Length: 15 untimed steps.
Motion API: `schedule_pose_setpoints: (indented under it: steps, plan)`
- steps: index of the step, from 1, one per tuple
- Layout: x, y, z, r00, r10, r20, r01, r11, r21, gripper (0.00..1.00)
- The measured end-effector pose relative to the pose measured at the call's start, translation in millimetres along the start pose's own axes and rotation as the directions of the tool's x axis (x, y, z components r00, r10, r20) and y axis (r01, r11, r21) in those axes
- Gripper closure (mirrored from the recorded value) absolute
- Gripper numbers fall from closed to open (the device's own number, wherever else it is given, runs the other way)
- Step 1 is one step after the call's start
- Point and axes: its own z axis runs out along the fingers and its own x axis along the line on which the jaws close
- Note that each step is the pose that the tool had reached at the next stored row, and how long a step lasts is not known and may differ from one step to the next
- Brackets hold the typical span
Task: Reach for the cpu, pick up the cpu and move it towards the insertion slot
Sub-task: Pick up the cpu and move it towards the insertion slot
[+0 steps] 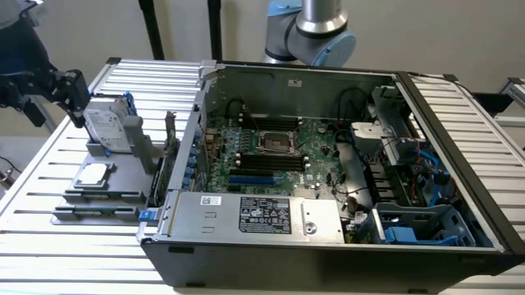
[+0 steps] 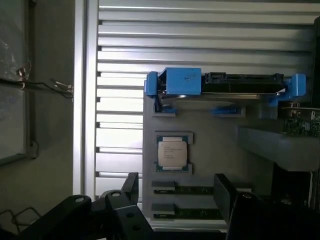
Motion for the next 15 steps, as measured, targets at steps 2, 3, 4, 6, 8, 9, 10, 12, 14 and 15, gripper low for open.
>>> schedule_pose_setpoints:
  steps: [2, 3, 4, 6, 8, 9, 10, 12, 14, 15]
  plan:
    - [0.0, -1.3, 3.4, 1.0, 0.0, 0.0, 0.0, 1.0, 0.0, 0.29]
    - [0.0, -2.0, 5.4, 1.0, 0.0, 0.0001, 0.0, 1.0, -0.0001, 0.29]
    - [0.0, -2.6, 7.1, 1.0, 0.0, 0.0, 0.0, 1.0, 0.0, 0.29]
    - [0.0, -4.3, 12.6, 1.0, 0.0, 0.0, 0.0, 1.0, 0.0, 0.29]
    - [-0.2, -5.3, 16.1, 1.0, 0.0, 0.0, 0.0, 1.0, 0.0, 0.29]
    - [-0.3, -5.8, 18.0, 1.0, 0.0, 0.0, 0.0, 1.0, 0.0, 0.29]
    - [-0.6, -6.3, 19.8, 1.0, 0.0, 0.0, 0.0, 1.0, 0.0, 0.29]
    - [-1.1, -7.2, 23.3, 1.0, 0.0, 0.0001, 0.0, 1.0, 0.0, 0.29]
    - [-1.7, -8.0, 26.9, 1.0, 0.0, 0.0, 0.0, 1.0, -0.0001, 0.29]
    - [-2.1, -8.4, 28.7, 1.0, 0.0, -0.0001, 0.0, 1.0, 0.0, 0.29]
